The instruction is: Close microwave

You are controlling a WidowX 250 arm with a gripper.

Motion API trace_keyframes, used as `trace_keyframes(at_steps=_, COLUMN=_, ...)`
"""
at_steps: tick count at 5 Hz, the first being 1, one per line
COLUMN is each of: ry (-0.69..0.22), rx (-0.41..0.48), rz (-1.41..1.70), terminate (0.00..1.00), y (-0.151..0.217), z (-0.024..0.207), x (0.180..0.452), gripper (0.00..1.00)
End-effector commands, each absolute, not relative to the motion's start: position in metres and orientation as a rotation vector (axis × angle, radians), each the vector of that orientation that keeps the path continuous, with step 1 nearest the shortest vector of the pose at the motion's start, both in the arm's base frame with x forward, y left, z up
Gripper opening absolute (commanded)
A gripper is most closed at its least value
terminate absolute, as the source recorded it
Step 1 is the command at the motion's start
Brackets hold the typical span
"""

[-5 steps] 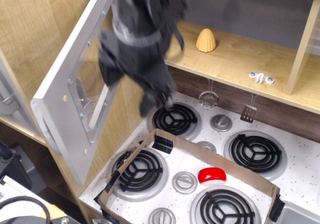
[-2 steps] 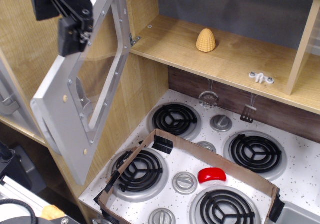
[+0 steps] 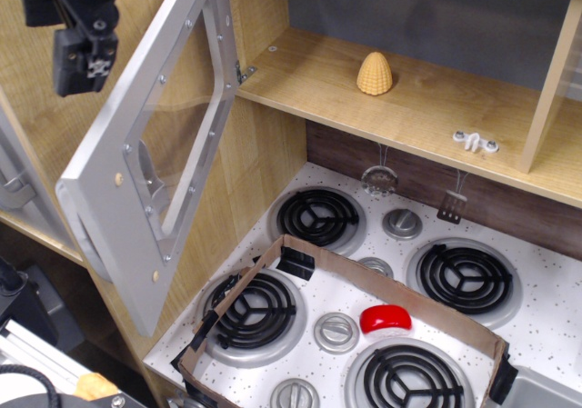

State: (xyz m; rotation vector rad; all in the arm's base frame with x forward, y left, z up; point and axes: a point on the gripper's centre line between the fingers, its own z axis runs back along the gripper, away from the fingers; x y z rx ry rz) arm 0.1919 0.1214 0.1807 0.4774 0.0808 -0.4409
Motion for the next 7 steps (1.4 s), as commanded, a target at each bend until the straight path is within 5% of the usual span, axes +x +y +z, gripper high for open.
trace_keyframes(at_steps=1, ry=0.079, rx=0.531, rz=-0.441, terminate=0.0, y=0.128, z=0.176, x=0.194, gripper=1.0)
trace_keyframes(at_steps=4, ry=-0.234, rx=0.311, rz=-0.328, terminate=0.0, y=0.103, z=0.143, x=0.214, gripper=1.0)
trace_keyframes(at_steps=6, ry=-0.45, rx=0.242, rz=-0.286, terminate=0.0, y=0.054, z=0.14, x=0.255, gripper=1.0)
trace_keyframes(at_steps=7, ry=-0.488, rx=0.23, rz=-0.3, terminate=0.0, y=0.033, z=0.138, x=0.277, gripper=1.0)
